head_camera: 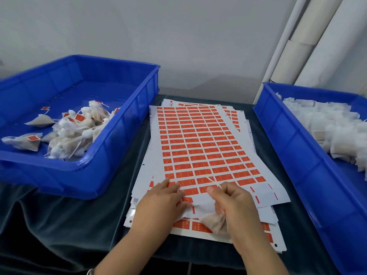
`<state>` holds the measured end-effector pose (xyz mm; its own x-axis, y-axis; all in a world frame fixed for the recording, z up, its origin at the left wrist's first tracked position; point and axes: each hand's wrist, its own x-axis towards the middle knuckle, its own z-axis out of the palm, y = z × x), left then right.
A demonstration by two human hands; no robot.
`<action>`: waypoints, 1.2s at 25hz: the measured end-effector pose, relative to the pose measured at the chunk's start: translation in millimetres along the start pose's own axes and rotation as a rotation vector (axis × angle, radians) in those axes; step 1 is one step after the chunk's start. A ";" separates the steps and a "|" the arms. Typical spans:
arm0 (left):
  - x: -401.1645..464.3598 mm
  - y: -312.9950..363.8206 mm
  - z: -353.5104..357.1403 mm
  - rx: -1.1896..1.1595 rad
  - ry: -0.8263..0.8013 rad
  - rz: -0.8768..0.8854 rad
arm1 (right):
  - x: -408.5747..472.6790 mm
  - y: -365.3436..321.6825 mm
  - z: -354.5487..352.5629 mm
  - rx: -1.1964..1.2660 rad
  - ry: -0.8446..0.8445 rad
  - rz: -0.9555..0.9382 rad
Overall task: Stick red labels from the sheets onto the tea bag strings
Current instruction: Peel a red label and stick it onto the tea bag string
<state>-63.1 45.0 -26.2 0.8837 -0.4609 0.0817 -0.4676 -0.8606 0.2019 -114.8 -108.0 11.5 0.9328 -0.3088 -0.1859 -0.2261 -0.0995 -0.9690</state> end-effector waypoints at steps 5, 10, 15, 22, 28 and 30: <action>6.6 -1.1 -14.7 -0.337 0.248 -0.118 | 9.1 -10.2 -6.3 -0.489 -0.057 -0.042; 11.9 16.8 -24.5 -0.672 0.374 -0.171 | 8.6 -10.0 14.6 -0.126 -0.019 -0.023; 7.4 21.9 -24.2 -0.688 0.465 -0.157 | 13.6 -11.0 19.7 0.257 -0.058 0.045; 2.0 16.2 -32.0 -0.712 0.463 -0.095 | 19.4 -4.8 13.6 0.574 -0.260 0.043; 4.2 12.9 -40.2 -0.507 0.417 -0.028 | 19.4 -2.4 14.0 0.260 -0.131 -0.053; 3.5 14.1 -43.2 -0.437 0.420 -0.001 | 18.1 -3.6 14.8 0.188 -0.100 -0.084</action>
<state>-65.6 40.6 19.1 0.8591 -0.2583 0.4419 -0.4927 -0.6514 0.5770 -92.9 -99.2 9.2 0.9713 -0.2108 -0.1098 -0.0993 0.0597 -0.9933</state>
